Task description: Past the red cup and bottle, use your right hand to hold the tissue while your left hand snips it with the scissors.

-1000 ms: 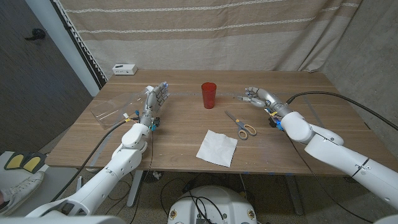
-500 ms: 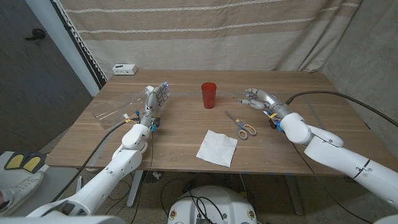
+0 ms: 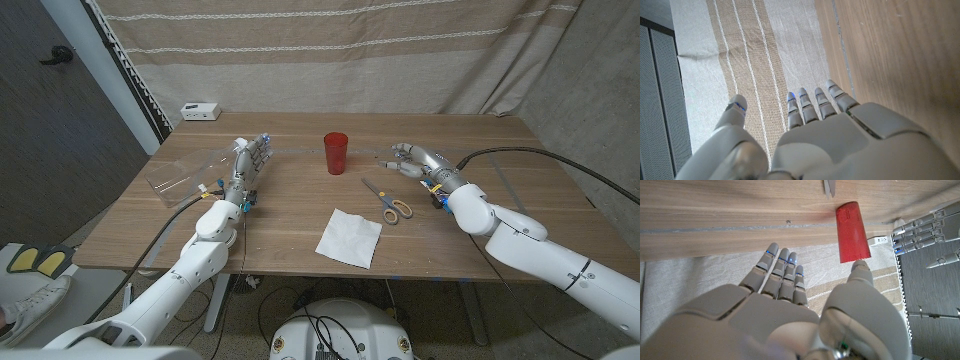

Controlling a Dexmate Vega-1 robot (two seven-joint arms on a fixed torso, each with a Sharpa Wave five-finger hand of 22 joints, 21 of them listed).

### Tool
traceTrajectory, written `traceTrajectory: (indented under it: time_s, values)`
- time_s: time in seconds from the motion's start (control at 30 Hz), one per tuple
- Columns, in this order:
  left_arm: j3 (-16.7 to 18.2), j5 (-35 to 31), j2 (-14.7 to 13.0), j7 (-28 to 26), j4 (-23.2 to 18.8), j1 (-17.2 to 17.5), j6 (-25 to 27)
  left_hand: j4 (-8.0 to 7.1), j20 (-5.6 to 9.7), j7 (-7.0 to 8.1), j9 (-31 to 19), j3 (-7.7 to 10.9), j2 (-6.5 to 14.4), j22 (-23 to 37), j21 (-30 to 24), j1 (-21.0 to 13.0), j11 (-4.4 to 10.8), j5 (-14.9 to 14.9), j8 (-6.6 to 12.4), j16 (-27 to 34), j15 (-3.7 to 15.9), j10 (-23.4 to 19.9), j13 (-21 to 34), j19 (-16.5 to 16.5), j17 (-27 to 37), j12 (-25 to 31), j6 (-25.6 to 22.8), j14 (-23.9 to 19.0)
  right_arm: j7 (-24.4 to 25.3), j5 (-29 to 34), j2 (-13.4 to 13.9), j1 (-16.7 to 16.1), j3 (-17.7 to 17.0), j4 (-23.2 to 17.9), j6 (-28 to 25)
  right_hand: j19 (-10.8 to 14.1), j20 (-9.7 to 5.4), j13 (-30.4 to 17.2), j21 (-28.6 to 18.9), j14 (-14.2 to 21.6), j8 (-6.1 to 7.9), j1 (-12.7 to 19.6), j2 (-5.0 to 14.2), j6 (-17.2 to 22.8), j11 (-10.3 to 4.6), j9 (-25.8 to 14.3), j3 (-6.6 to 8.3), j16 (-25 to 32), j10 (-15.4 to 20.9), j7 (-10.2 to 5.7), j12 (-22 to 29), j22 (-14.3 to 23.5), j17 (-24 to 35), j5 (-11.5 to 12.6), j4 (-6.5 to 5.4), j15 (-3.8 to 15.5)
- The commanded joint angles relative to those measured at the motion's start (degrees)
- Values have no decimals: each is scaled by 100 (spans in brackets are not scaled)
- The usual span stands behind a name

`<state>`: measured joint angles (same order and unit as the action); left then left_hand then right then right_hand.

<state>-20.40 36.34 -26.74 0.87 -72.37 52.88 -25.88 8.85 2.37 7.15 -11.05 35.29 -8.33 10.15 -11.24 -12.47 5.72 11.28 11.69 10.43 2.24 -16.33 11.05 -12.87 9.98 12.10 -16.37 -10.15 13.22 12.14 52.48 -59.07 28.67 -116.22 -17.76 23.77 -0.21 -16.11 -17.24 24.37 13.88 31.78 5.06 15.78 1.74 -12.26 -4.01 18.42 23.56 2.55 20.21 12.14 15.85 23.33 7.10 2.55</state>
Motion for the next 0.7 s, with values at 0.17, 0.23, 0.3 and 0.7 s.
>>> traceTrajectory:
  time_s: [0.17,0.23,0.3,0.7]
  values:
    - [11,55,-10,117,128,-51,1,-7,455,7,-23,-17,11,12,-7,-55,18,28,32,18,590,-34,29,16,18,16,-47,32,-107,419,4,80,178,-144,-306,79,15,-74,-63,75,61,75,-12,79,-45,-68,-31,65,100,-61,73,24,50,24,9,444]
    - [11,60,5,124,172,-71,-5,-8,456,0,-23,-19,11,13,-7,-54,12,28,32,18,590,-33,29,17,18,16,-49,32,-102,390,2,66,156,-129,-250,70,25,-86,-61,85,66,66,-22,77,-49,-79,-40,74,114,-63,84,25,57,23,4,457]
    - [14,68,30,129,211,-87,-30,-9,454,3,-23,-20,11,13,-7,-54,17,28,30,17,590,-36,29,18,18,17,-46,33,-114,426,-6,71,167,-141,-310,62,47,-104,-60,95,80,51,-41,90,-30,-96,-55,84,156,-60,110,28,66,22,-1,447]
    - [-4,77,55,211,302,-182,-38,-23,458,15,-24,-38,7,14,-9,-29,7,26,23,22,583,-51,30,17,21,22,-43,27,-179,712,-29,101,286,-262,-652,138,83,-253,-111,229,307,-29,-93,445,4,-256,-128,201,297,-113,240,50,148,34,-46,448]
